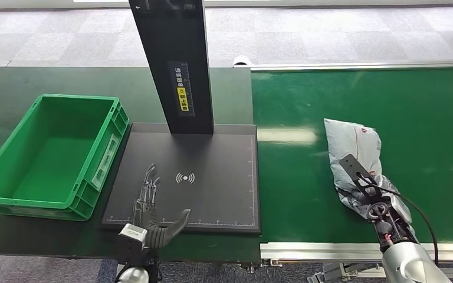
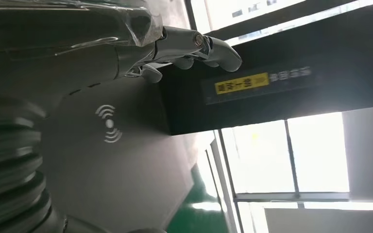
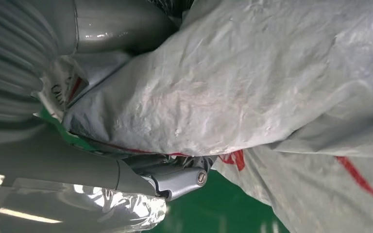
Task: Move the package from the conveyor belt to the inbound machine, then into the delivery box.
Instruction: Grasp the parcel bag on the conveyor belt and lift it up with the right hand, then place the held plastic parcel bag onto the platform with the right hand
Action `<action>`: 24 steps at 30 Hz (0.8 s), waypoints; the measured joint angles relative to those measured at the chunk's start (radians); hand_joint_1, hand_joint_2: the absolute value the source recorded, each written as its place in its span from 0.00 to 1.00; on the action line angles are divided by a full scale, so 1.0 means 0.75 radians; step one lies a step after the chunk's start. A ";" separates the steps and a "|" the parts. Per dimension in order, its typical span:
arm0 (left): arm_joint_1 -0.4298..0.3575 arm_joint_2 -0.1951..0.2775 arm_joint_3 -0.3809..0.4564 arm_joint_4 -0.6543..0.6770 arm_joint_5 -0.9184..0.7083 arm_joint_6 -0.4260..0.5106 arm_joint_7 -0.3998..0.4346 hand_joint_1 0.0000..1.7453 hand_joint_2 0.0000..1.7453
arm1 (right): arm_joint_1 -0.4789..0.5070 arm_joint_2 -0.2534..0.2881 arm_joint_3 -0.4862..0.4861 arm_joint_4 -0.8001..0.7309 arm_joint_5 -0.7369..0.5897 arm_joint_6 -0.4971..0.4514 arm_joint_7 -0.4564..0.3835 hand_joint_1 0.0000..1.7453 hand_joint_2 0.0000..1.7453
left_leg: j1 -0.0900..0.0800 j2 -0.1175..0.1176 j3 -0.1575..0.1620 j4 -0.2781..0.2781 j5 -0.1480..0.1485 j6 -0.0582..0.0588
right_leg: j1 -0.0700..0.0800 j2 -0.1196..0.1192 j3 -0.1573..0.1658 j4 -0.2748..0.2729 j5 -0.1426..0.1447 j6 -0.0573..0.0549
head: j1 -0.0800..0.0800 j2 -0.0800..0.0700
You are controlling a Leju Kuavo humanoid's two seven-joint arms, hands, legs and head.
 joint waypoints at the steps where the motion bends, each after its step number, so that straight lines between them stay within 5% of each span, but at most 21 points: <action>1: -0.004 -0.001 -0.001 -0.032 -0.004 -0.004 0.005 0.00 1.00 | -0.003 0.016 -0.003 -0.002 -0.011 0.008 -0.032 1.00 1.00 | 0.000 0.002 0.001 0.000 0.000 0.000 | 0.000 0.002 0.000 0.000 0.000 0.000 | 0.000 0.000; 16: 0.002 -0.007 0.002 -0.188 -0.042 -0.007 0.032 0.00 1.00 | 0.008 0.125 -0.024 -0.069 -0.055 -0.135 -0.182 1.00 1.00 | 0.000 -0.002 -0.001 0.000 0.000 0.000 | 0.000 -0.001 0.000 0.000 0.000 0.000 | 0.000 0.000; 20: 0.044 -0.007 0.024 -0.255 -0.076 0.024 0.022 0.00 1.00 | 0.106 0.186 -0.018 -0.351 -0.160 -0.311 -0.389 1.00 1.00 | 0.000 -0.002 -0.001 0.000 0.000 0.000 | 0.000 -0.001 -0.002 0.000 0.000 0.000 | 0.000 0.000; 24: 0.075 -0.007 0.056 -0.321 -0.088 0.027 0.019 0.00 1.00 | 0.251 0.241 0.036 -0.748 -0.236 -0.333 -0.376 1.00 1.00 | 0.001 -0.003 -0.002 -0.001 0.000 -0.001 | 0.000 -0.002 -0.002 0.000 -0.002 -0.001 | 0.000 0.000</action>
